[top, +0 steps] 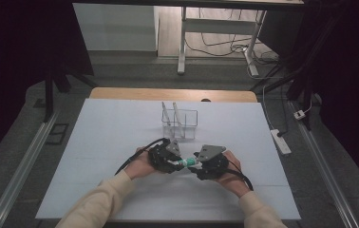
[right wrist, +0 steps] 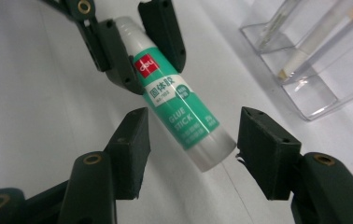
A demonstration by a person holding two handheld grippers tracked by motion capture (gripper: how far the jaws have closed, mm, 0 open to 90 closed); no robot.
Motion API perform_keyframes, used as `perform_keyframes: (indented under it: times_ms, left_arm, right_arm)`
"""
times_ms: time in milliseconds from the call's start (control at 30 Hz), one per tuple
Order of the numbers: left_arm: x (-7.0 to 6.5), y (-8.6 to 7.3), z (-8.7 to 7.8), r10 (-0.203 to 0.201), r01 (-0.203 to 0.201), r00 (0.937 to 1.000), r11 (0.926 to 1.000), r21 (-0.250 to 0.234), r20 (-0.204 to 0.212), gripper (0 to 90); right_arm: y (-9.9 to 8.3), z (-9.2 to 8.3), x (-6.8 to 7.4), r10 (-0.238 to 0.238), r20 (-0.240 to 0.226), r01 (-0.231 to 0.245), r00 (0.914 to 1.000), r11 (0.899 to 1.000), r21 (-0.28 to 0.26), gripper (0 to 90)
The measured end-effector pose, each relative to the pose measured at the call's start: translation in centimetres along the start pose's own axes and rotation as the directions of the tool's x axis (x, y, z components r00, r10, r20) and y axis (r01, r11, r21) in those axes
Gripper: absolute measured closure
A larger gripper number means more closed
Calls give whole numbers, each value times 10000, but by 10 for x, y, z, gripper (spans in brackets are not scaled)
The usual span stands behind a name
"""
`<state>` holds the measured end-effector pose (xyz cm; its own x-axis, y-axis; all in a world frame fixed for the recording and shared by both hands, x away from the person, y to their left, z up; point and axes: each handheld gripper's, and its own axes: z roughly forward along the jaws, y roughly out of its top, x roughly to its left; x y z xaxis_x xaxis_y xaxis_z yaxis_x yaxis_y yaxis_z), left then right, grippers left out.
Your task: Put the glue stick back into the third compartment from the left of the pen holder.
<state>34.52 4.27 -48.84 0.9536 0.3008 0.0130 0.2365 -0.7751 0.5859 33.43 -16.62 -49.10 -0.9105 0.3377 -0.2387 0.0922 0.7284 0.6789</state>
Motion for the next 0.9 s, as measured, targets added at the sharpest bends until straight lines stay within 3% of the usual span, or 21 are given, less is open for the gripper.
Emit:
perform_keyframes:
  times_ms: [267,367,600,767,900]
  left_arm:
    - [-2,2,-1,100,-95,9988,9999,-99,474,644]
    - [-2,2,-3,84,-60,9970,9995,-316,775,644]
    - [-1,2,-8,93,-28,9959,9973,-730,897,636]
    - [0,0,-13,28,39,9983,9932,-1163,581,596]
    - [2,-2,-19,-234,267,9995,9859,-1652,218,477]
  right_arm:
    - [2,9,10,-1039,-321,1061,9941,9913,777,487]
    - [3,11,13,-1433,-400,1461,9889,9860,803,546]
    - [3,11,17,-2346,-522,2380,9707,9685,737,626]
    - [4,10,18,-2457,-547,2489,9678,9665,624,649]
    - [1,9,15,-2165,-572,2195,9746,9742,525,651]
